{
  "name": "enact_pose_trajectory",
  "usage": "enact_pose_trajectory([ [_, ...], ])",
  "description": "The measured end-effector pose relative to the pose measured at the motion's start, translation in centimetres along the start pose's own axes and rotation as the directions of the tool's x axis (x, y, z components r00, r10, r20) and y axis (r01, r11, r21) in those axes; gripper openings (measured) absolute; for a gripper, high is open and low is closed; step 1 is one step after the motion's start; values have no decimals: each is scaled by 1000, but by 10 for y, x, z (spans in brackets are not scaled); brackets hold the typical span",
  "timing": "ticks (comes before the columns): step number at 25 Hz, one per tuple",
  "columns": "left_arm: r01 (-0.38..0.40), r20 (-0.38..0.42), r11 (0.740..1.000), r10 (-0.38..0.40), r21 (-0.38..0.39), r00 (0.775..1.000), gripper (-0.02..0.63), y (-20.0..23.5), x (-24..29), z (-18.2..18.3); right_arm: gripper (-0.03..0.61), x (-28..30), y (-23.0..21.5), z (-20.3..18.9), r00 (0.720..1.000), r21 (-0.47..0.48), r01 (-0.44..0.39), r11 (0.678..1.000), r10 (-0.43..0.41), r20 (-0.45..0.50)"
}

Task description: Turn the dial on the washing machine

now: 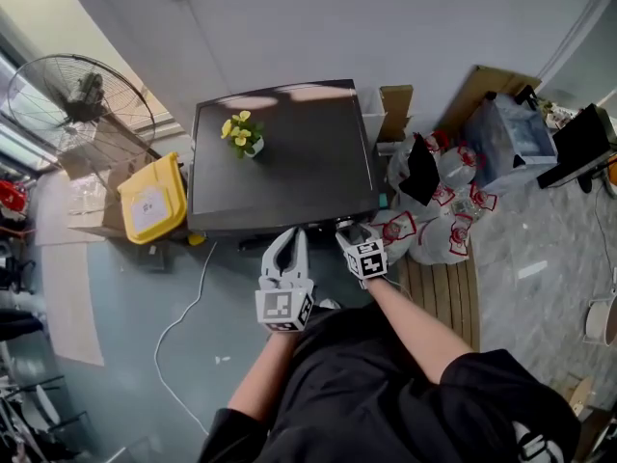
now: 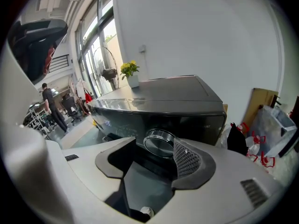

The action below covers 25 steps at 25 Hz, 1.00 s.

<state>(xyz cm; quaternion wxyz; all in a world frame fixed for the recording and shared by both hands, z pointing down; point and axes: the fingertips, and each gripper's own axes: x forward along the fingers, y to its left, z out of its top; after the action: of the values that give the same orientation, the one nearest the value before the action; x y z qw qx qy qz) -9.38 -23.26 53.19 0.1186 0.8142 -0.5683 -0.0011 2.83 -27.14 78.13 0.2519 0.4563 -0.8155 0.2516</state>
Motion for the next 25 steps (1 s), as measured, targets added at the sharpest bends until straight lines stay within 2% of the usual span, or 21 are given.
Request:
enact_pose_trajectory([
  [7, -14, -15, 1000, 14, -4, 1000, 21, 8, 1, 5, 227, 8, -7, -6, 998, -20, 49, 999, -50, -38],
  [14, -64, -31, 998, 64, 4, 997, 21, 23, -14, 8, 227, 10, -15, 0, 998, 70, 60, 996, -61, 3],
  [18, -84, -26, 996, 84, 4, 996, 21, 30, -23, 13, 224, 9, -19, 0, 997, 96, 73, 993, -72, -12],
  [22, -93, -11, 996, 93, 5, 996, 21, 32, -30, 18, 221, 9, -18, 3, 997, 111, 72, 991, -72, -8],
  [25, -85, 18, 996, 85, 5, 996, 21, 30, -34, 29, 221, 9, -20, 2, 998, 158, 57, 986, -57, -8],
])
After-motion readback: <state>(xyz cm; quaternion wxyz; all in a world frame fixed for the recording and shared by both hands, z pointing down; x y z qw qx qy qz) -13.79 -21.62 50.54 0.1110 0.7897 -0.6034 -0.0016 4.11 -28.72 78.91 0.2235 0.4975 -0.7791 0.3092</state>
